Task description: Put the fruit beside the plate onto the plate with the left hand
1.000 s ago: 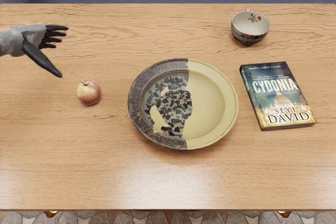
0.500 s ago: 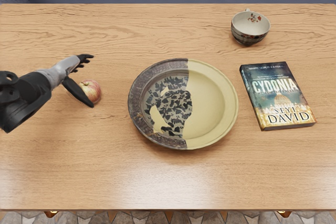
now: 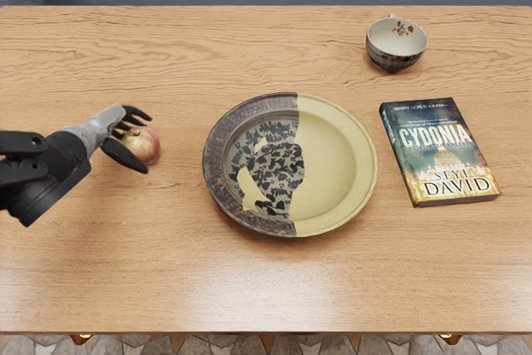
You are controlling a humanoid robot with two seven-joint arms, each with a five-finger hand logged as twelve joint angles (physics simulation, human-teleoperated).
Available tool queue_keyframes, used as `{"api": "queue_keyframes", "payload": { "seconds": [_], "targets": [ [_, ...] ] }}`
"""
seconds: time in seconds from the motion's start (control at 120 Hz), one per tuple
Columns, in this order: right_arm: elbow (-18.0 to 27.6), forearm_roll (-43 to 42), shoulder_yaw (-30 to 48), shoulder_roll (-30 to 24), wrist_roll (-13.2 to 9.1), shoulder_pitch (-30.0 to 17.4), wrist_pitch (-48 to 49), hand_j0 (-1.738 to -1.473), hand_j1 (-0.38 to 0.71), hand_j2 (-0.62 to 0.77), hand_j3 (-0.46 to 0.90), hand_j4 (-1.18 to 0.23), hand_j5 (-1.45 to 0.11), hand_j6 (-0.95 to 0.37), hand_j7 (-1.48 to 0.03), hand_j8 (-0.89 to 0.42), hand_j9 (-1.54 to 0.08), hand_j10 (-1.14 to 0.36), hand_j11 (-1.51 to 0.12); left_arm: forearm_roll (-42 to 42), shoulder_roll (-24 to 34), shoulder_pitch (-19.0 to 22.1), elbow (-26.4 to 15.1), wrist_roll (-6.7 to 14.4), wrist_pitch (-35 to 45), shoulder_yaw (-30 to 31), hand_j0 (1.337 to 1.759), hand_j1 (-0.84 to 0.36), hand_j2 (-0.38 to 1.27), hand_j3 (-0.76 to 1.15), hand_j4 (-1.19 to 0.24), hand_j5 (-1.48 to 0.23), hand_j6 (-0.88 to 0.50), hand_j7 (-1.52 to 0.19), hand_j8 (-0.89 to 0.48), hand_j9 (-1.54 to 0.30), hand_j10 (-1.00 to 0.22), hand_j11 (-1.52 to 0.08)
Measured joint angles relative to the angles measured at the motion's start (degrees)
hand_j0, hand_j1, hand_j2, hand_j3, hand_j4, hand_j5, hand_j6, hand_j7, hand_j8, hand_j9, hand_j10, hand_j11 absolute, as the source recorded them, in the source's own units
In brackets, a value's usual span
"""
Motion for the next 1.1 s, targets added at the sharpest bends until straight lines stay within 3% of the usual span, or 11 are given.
{"api": "queue_keyframes", "payload": {
  "seconds": [0.275,0.6,0.975,1.1],
  "targets": [
    [0.00,0.00,0.00,0.00,0.00,0.00,0.00,-1.658,-0.35,0.00,0.00,0.00,0.00,0.00,0.00,0.00,0.00,0.00,0.00,0.15,-0.44,0.01,0.71,0.68,0.44,0.74,1.658,-0.18,0.13,0.00,-0.46,-0.59,-0.39,-0.60,-0.45,-0.60,-0.46,-0.60],
    [0.00,0.00,0.01,0.00,0.00,0.00,0.00,-1.658,-0.35,0.00,0.00,0.00,0.00,0.00,0.00,0.00,0.00,0.00,0.00,0.46,-0.19,-0.08,0.79,1.13,0.37,1.12,1.655,-0.18,0.36,0.00,-0.50,-0.79,-0.42,-0.80,-0.47,-0.81,-0.60,-0.81],
    [0.00,0.00,0.01,0.00,0.00,0.00,0.00,-1.658,-0.35,0.00,0.00,0.00,0.00,0.00,0.00,0.00,0.00,0.00,0.00,0.06,0.26,-4.11,1.44,1.14,-0.38,1.07,1.657,-0.24,0.48,0.00,-0.42,-0.89,-0.35,-0.84,-0.43,-0.85,-0.64,-0.85],
    [0.00,0.00,-0.01,0.00,0.00,0.00,0.00,-1.658,-0.35,0.00,0.00,0.00,0.00,0.00,0.00,0.00,0.00,0.00,0.00,0.06,0.10,-5.57,1.50,1.16,-0.43,0.58,1.657,-0.24,0.47,0.00,-0.45,-0.89,-0.36,-0.85,-0.43,-0.85,-0.64,-0.85]
  ]
}}
